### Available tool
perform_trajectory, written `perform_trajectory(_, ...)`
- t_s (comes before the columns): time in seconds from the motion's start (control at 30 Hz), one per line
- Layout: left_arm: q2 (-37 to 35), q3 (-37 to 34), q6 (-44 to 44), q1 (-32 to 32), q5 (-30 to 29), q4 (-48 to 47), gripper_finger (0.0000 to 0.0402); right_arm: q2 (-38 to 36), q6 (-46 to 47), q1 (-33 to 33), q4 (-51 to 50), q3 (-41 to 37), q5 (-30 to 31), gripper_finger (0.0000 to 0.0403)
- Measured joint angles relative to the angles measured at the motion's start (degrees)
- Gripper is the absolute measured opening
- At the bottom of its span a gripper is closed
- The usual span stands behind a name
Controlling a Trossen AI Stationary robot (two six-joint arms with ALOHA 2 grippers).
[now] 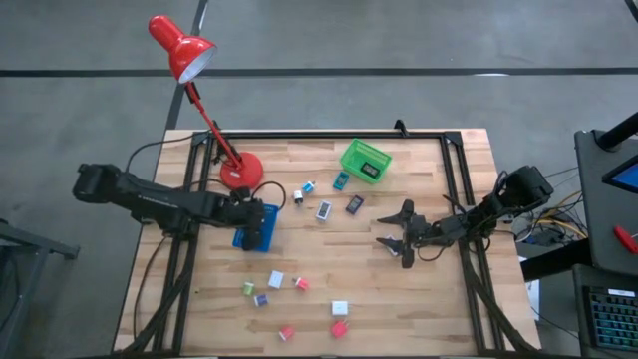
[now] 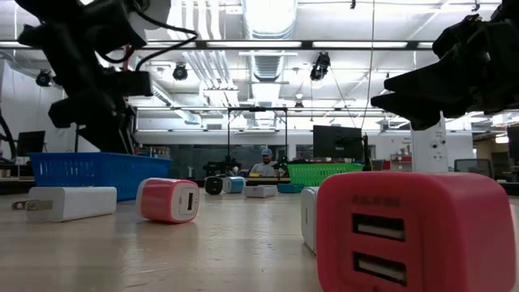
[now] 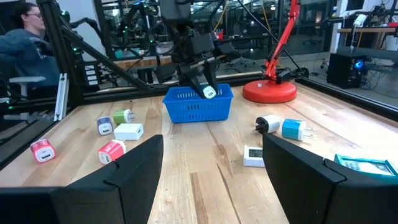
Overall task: Pick & Place Office items
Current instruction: Put the right green charger adapter into the blue basket
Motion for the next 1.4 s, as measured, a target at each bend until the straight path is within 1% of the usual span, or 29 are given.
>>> perform_trajectory(0.3, 3.9, 0.0, 0.8, 0.7, 0.1, 1.1, 0.0131, 0.0, 0.0, 0.0, 0.0, 0.0, 0.0, 0.0265)
perform_trajectory(0.73, 7.4, 0.0, 3.0, 1.8, 2.0, 3.6, 0.0131, 0.0, 0.0, 0.0, 0.0, 0.0, 0.0, 0.0265)
perform_trajectory(1.13, 7.9, 0.0, 3.9, 2.0, 3.0, 4.2, 0.0131, 0.0, 0.0, 0.0, 0.0, 0.0, 0.0, 0.0265)
perform_trajectory(1.4, 7.9, 0.0, 2.8, 2.0, 2.7, 4.2, 0.0131, 0.0, 0.0, 0.0, 0.0, 0.0, 0.0, 0.0265)
